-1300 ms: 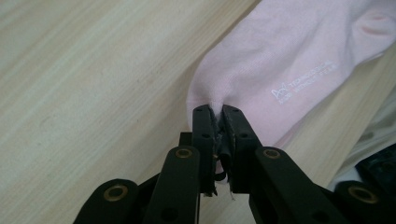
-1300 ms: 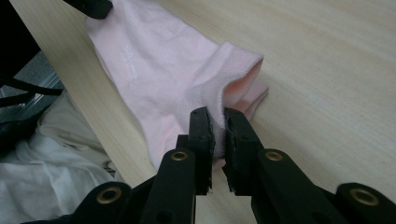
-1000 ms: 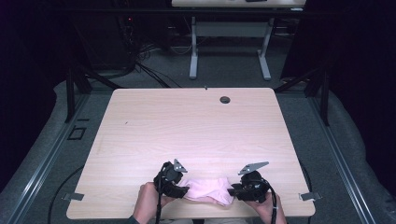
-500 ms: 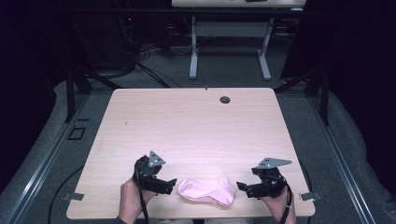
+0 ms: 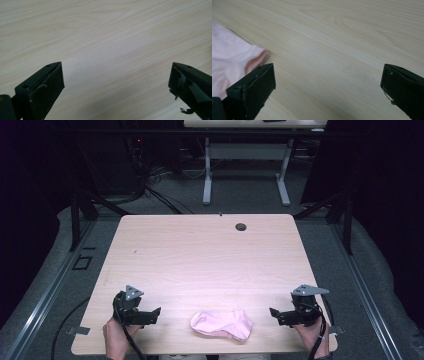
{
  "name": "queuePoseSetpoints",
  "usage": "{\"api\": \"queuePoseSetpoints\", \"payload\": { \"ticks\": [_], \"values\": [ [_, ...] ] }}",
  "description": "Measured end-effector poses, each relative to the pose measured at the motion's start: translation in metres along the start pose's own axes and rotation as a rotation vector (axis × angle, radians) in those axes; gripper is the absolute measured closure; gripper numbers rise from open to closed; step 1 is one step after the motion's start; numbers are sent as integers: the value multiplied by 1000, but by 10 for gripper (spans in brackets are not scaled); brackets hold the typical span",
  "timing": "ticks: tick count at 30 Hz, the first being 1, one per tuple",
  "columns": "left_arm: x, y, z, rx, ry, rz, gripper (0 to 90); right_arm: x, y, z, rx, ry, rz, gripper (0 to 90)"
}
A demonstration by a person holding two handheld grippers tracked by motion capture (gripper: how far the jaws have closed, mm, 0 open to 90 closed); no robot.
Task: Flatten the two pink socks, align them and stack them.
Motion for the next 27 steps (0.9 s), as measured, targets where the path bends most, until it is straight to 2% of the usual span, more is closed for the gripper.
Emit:
{"api": "queuePoseSetpoints", "payload": {
  "ticks": [3, 6, 14, 18, 24, 27],
  "values": [
    [5, -5, -9, -26, 18, -8, 0, 3, -8, 11, 20, -21, -11, 0],
    [9, -8, -15, -32, 34, -12, 0, 6, -17, 21, 52, -45, -23, 0],
    [19, -14, -24, -31, 62, -7, 0, 12, -36, 39, 90, -109, -59, 0],
    [26, -16, -28, -42, 68, 0, 0, 14, -41, 43, 86, -140, -83, 0],
    [31, -14, -30, -45, 71, 13, 0, 20, -48, 46, 83, -162, -110, 0],
    [32, -14, -30, -47, 68, 17, 0, 21, -49, 45, 86, -178, -83, 0]
  ]
}}
Point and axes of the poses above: each handheld gripper's, and its own axes: x roughly forward along the jaws, y roughly out of its top, z roughly to its right, the point moved 3 cm from there along x, roughly forward along the jaws, and after that the axes turned 10 degrees about -x, right-handed, at the moved point
